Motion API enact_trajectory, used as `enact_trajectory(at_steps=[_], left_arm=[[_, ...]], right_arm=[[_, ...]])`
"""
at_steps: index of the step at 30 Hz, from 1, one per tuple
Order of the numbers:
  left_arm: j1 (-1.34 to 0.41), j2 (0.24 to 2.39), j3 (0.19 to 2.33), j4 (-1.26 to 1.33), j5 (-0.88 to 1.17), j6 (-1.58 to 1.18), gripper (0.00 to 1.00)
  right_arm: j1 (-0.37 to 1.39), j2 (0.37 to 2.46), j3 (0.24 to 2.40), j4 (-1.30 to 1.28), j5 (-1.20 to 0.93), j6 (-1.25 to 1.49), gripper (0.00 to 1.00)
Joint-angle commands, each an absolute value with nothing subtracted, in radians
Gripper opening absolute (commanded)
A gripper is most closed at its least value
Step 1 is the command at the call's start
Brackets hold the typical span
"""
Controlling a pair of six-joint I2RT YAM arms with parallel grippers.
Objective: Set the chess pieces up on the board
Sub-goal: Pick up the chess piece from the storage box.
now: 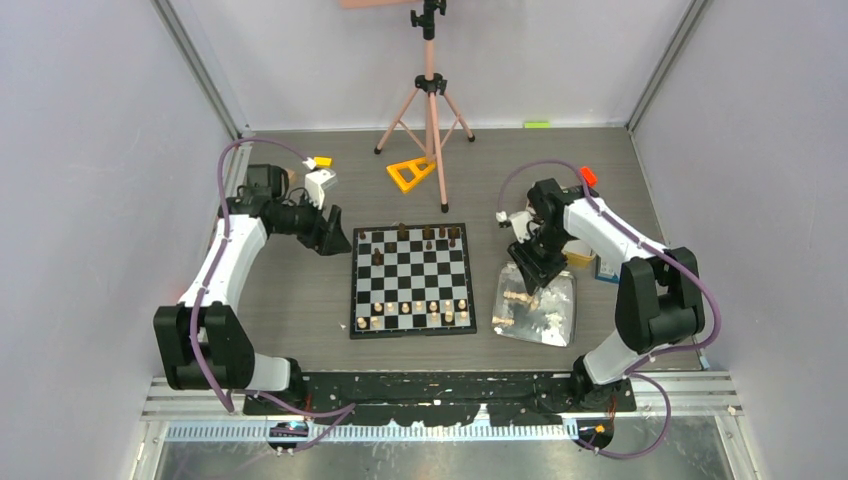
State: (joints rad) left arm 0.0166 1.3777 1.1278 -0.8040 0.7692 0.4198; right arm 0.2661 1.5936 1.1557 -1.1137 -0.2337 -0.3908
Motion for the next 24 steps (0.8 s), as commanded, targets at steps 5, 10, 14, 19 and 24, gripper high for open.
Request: enact_trajectory(at_steps=[5, 10, 14, 19, 24], left_arm=[[0.009, 1.376, 1.148, -0.769, 0.759, 0.400, 0.70], [0.009, 1.378, 1.144, -0.769, 0.752, 0.400, 0.70], [0.009, 1.374, 1.141, -0.770, 0.748, 0.399, 0.70], [0.009, 1.376, 1.138, -0.770, 0.744, 0.399, 0.70], [0.009, 1.376, 1.138, -0.771, 0.741, 0.398, 0.70]], right_arm=[[0.246, 1.491, 1.030, -1.012, -0.215, -0.393, 0.46], [0.245, 1.480, 0.955, -0.930, -0.204, -0.404, 0.44], [0.245, 1.479, 0.926, -0.887, -0.199, -0.421, 0.43], [0.244, 1.478, 0.915, -0.861, -0.208, -0.430, 0.42], [0.244, 1.489, 0.910, -0.853, -0.214, -0.437, 0.38]])
